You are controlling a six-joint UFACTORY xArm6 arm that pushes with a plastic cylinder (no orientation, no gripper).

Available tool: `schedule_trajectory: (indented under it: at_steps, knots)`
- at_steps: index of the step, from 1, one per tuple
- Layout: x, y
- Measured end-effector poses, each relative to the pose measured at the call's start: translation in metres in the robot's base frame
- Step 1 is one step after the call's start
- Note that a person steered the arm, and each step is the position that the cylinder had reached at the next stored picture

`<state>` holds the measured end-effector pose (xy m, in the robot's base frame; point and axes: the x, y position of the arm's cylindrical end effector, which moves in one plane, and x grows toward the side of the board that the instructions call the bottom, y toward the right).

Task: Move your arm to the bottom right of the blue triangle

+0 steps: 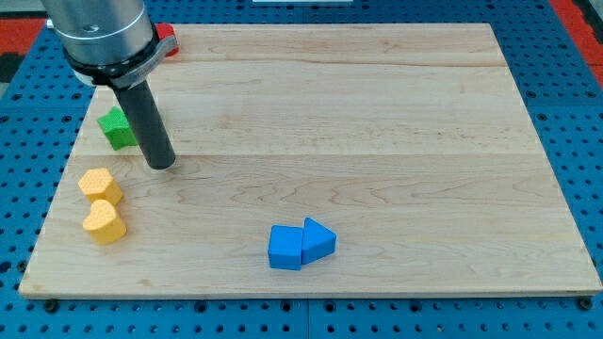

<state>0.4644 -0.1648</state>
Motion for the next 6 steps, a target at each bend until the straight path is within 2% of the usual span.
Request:
schedule_trajectory:
  at_steps: [3,4,5,6]
  knots:
    - [0.015,0.177]
    - [0.053,0.230]
    - [0.104,0.240]
    - [0.145,0.217]
